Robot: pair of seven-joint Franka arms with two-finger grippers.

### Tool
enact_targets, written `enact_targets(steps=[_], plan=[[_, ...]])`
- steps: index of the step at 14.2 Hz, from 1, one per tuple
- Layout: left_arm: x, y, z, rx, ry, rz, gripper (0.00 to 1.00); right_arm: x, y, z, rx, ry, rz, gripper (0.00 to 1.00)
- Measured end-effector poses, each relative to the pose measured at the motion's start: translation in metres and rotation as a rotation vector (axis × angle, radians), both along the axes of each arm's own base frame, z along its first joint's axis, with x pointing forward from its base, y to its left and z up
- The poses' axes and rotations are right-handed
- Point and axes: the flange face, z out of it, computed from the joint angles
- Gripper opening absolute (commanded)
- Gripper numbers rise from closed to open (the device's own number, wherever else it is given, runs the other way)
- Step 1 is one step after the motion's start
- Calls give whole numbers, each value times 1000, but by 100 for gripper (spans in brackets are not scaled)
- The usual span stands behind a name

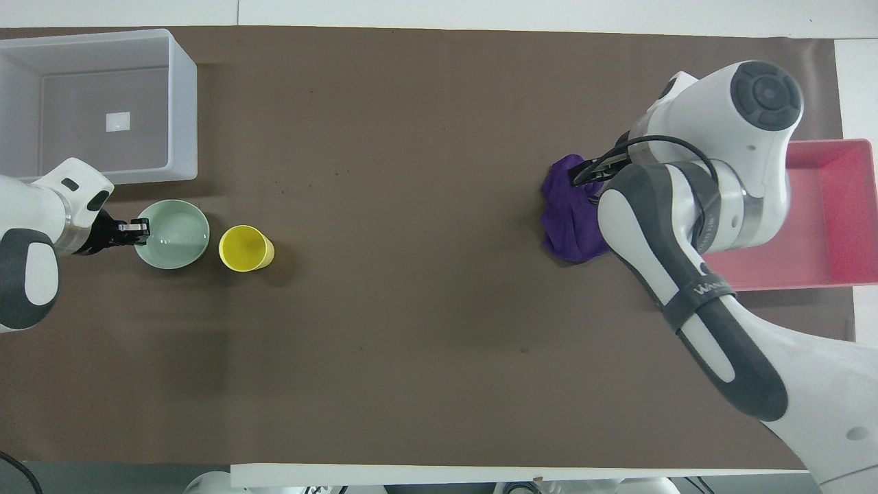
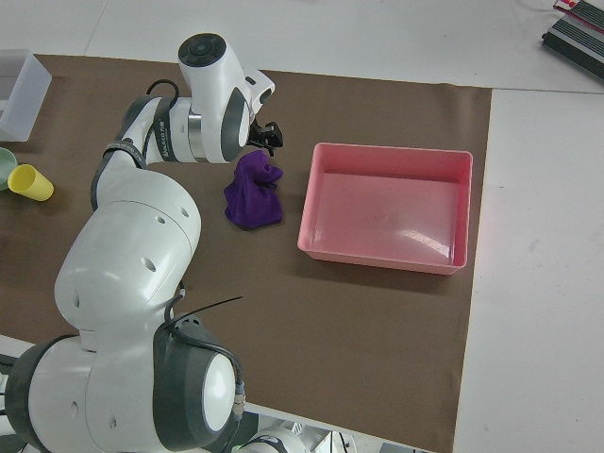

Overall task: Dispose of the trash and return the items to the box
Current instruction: 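Grasp the green bowl with the left gripper while the right gripper grasps the cloth, then place the bowl in the box while the right gripper drops the cloth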

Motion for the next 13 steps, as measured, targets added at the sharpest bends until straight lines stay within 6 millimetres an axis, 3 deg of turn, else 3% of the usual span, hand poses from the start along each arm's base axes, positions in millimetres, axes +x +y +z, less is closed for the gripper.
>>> enact_targets(steps=[1,2,3,4,5,7,10,13], plan=[[8,-1,32,2,15,1,0,0,9,-19,-6,-3,8,99],[15,-1,63,2,9,3,0,1,13,-33,-10,-8,10,87],[22,0,91,3,-13,7,0,2,13,-46,-14,-14,8,67],[28,3,107,2,-43,17,0,2,11,-56,-18,-13,5,37],[33,10,112,-10,-68,43,0,0,9,-61,-21,-6,3,17],[58,32,109,-82,-124,120,0,0,9,-62,-21,-4,2,9],[123,58,97,-121,-178,170,0,0,8,-52,-17,-11,1,0],[167,67,41,-123,-204,185,0,0,2,-7,-4,-5,-4,0]])
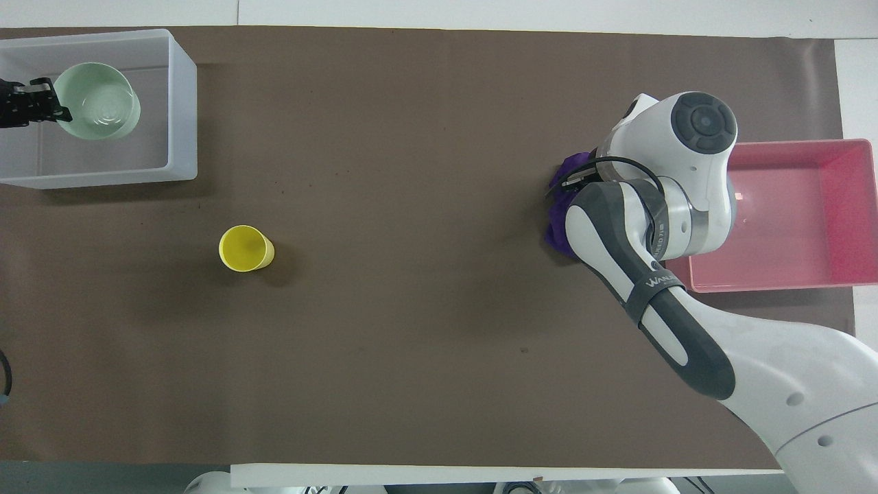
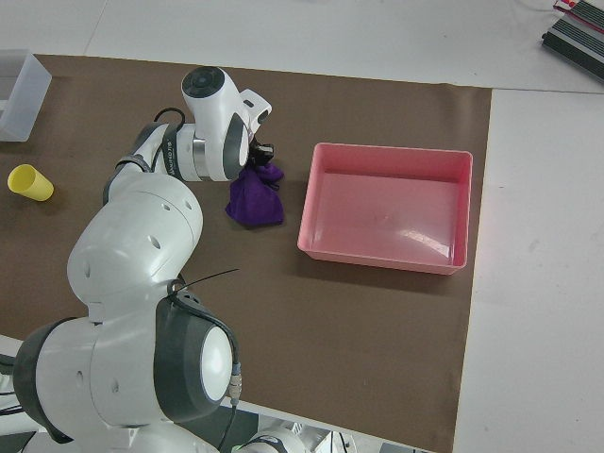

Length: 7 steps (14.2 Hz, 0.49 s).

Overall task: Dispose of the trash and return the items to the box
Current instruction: 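Place the bowl in the box while the right gripper drops the cloth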

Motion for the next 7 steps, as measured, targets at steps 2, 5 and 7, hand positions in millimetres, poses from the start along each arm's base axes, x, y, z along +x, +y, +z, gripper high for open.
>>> enact_targets(steps=[2,5,7], plan=[[12,1,-43,-4,22,5,1,-2,-10,51,13,18,-8,0],[19,3,-64,-5,27,8,100,-9,-48,128,30,39,-49,0],[22,2,-56,-4,10,11,100,-15,-78,169,24,47,-77,0]])
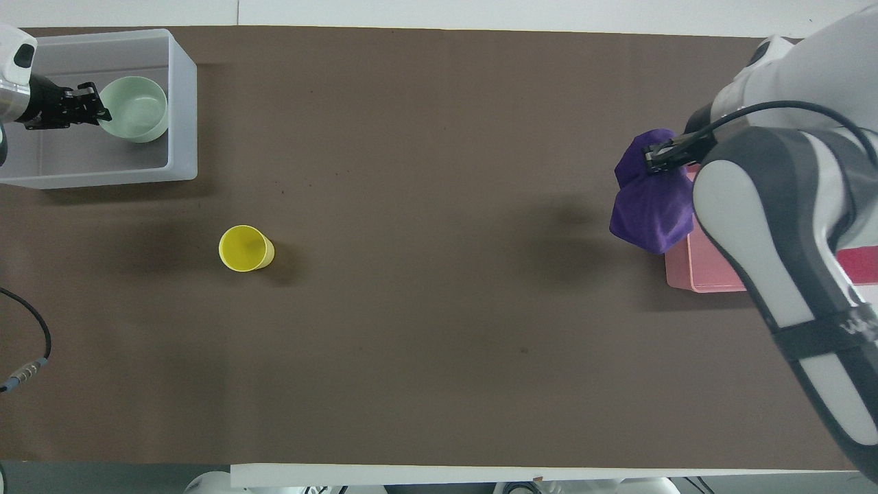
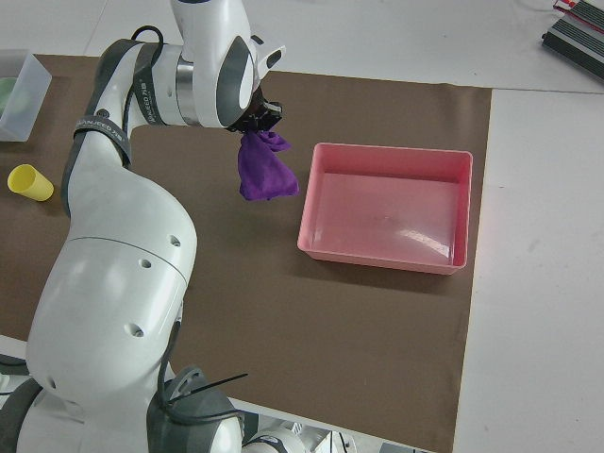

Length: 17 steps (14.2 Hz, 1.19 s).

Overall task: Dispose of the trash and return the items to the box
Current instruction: 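Place the bowl in the box while the right gripper drops the cloth, then grasp the yellow cup with the left gripper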

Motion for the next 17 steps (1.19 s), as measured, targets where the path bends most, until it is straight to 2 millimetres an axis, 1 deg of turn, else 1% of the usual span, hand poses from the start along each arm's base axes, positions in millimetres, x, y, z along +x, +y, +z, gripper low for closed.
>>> enact_targets(steps=[2,3,4,5,6,7,8,9,10,11,12,13,14,15,16,17], plan=[[3,-3,17,5,-27,1,100,-10,-30,36,-35,0,-1,0],[2,-5,36,11,-37,-3,100,-16,-46,51,-48,-6,0,0],[-6,-10,59,8,-20,-3,100,-22,-64,61,-54,-9,0,0],[-19,-19,86,1,23,0,100,-27,-87,64,-56,-10,6,0],[-39,-33,113,-3,78,-4,100,-31,-111,61,-56,-5,11,0],[-63,-51,135,4,127,-23,100,-36,-132,52,-54,5,6,0],[-90,-73,146,15,169,-45,100,-40,-150,37,-53,5,-4,0],[-119,-96,145,26,204,-62,100,-43,-165,18,-54,-3,-3,0],[-148,-121,133,36,240,-77,100,-45,-175,-3,-57,-9,8,1],[-173,-145,116,46,258,-86,100,-47,-183,-23,-59,-12,15,3],[-195,-164,96,54,249,-89,100,-48,-190,-43,-63,-15,15,6],[-213,-177,75,59,231,-88,100,-48,-195,-62,-65,-13,14,6],[-226,-185,57,61,221,-89,100,-48,-196,-80,-66,-5,13,9],[-235,-188,43,64,224,-93,100,-47,-196,-94,-66,6,14,10],[-240,-189,33,66,226,-95,100,-45,-194,-104,-66,14,17,19],[-242,-189,26,66,219,-95,93,-42,-192,-110,-68,15,21,31]])
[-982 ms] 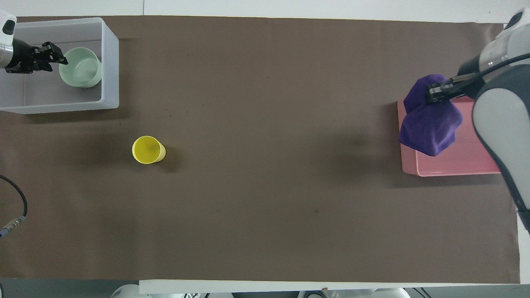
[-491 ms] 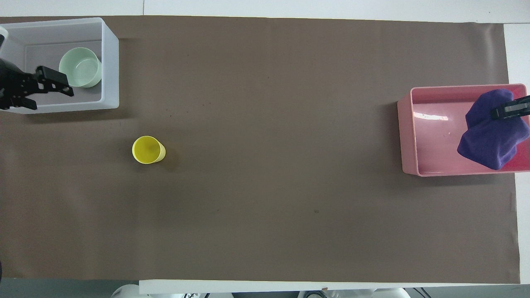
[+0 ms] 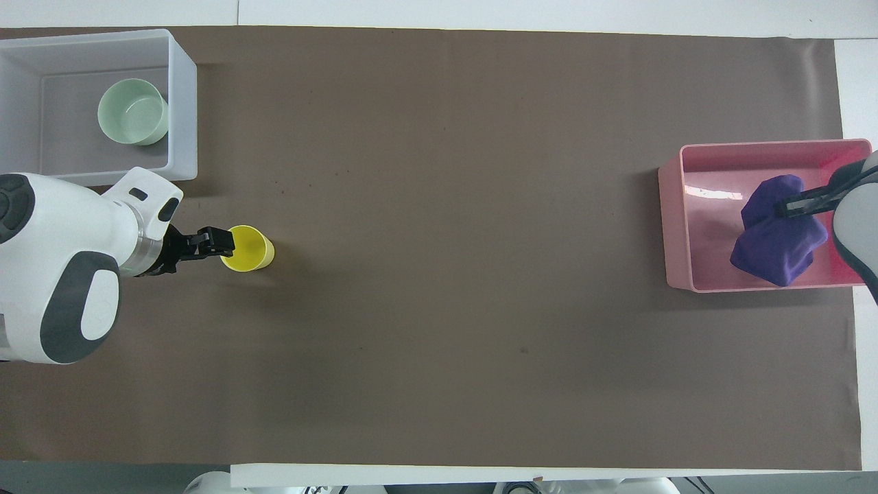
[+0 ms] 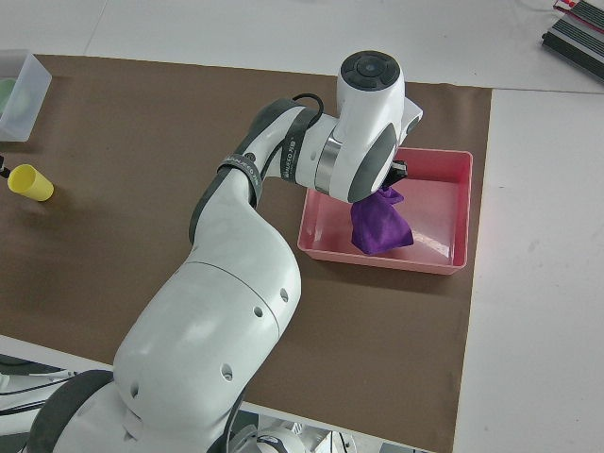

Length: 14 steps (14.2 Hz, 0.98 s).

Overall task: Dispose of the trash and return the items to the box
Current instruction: 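Grasp the yellow cup with the left gripper, then place the yellow cup in the white box while the right gripper presses the cloth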

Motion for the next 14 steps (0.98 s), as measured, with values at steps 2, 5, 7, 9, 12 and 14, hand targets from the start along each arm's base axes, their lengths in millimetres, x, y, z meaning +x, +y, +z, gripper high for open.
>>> enact_targets(steps=[2,5,7,9,12,14], plan=[[-5,-3,-14,-2,-20,16,18,4,3,-9,-4,-4,7,86],[-8,-6,-33,-3,-30,56,2,7,10,-9,-4,-8,19,100],[-6,-6,-35,-6,-41,62,0,11,21,-4,-2,-12,35,100],[-1,-6,-31,-11,-59,72,0,18,46,8,5,5,19,100],[29,-12,9,-23,-77,86,0,28,94,38,8,27,-32,100],[60,-14,61,-29,-68,108,0,29,120,54,8,48,-64,100]])
